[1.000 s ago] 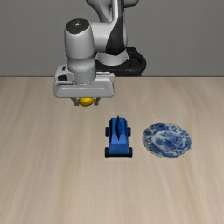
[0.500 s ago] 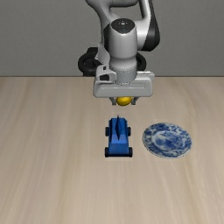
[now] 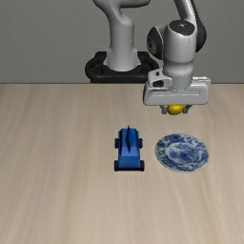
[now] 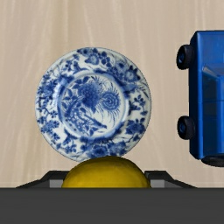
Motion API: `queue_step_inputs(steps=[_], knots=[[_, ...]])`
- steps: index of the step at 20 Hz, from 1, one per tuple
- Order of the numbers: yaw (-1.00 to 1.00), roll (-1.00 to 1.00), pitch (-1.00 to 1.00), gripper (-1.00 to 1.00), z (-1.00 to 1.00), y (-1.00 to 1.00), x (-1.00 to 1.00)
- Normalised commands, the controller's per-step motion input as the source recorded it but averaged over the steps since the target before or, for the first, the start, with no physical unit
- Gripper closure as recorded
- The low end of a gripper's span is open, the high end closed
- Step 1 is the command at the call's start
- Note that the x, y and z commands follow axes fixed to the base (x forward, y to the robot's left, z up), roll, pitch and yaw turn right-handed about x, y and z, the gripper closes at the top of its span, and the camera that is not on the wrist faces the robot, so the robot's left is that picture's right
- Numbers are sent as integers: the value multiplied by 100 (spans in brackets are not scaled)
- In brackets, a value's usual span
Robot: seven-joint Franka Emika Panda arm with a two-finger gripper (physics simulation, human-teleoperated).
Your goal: Pick up the lemon and put it on the plate
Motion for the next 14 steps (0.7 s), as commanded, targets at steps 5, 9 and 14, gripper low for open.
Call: queue_step_inputs(steps=[5, 9, 14], knots=[[0, 0, 0, 100, 0, 0, 100], [0, 0, 0, -100, 0, 25, 25], [0, 0, 0, -100, 0, 0, 0]])
